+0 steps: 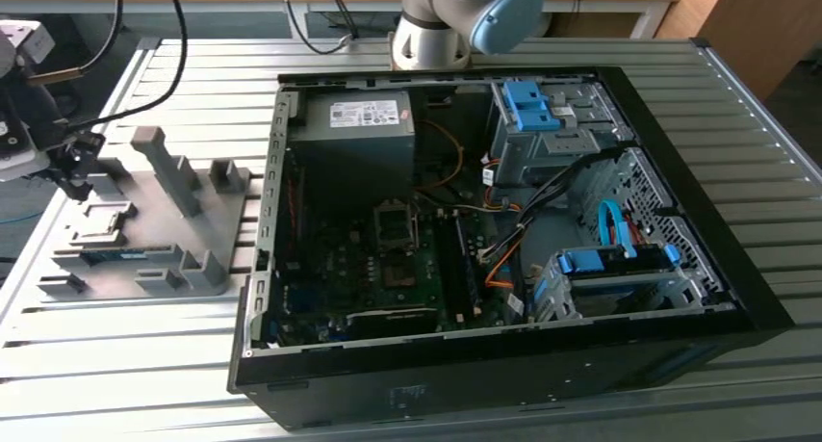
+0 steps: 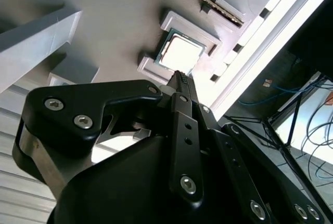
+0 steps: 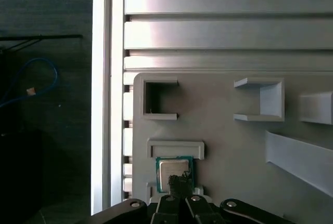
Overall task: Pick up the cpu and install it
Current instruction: 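Reach for the cpu, then pick up the cpu and move it towards the insertion slot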
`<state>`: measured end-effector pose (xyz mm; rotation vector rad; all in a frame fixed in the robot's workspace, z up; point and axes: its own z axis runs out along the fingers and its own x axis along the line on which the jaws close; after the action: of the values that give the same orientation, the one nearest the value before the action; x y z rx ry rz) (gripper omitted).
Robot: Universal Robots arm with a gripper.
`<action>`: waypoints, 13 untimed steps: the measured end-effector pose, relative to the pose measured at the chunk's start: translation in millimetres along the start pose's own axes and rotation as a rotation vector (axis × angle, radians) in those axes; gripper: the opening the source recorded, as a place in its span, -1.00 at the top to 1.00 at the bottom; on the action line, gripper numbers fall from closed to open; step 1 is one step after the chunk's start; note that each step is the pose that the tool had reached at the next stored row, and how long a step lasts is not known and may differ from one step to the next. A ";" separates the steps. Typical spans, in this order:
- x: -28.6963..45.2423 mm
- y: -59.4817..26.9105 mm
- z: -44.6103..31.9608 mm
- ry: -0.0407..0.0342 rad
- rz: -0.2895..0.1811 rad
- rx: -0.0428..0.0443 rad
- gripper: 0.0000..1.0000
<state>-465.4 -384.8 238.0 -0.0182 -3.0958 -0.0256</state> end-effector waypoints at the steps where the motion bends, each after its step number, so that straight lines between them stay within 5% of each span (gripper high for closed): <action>1: -0.1 0.0 2.0 0.0004 0.000 0.0000 0.80; 13: -0.3 -0.1 6.0 0.0013 -0.002 0.0005 0.80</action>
<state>-465.4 -384.8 232.0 -0.0155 -3.0945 -0.0248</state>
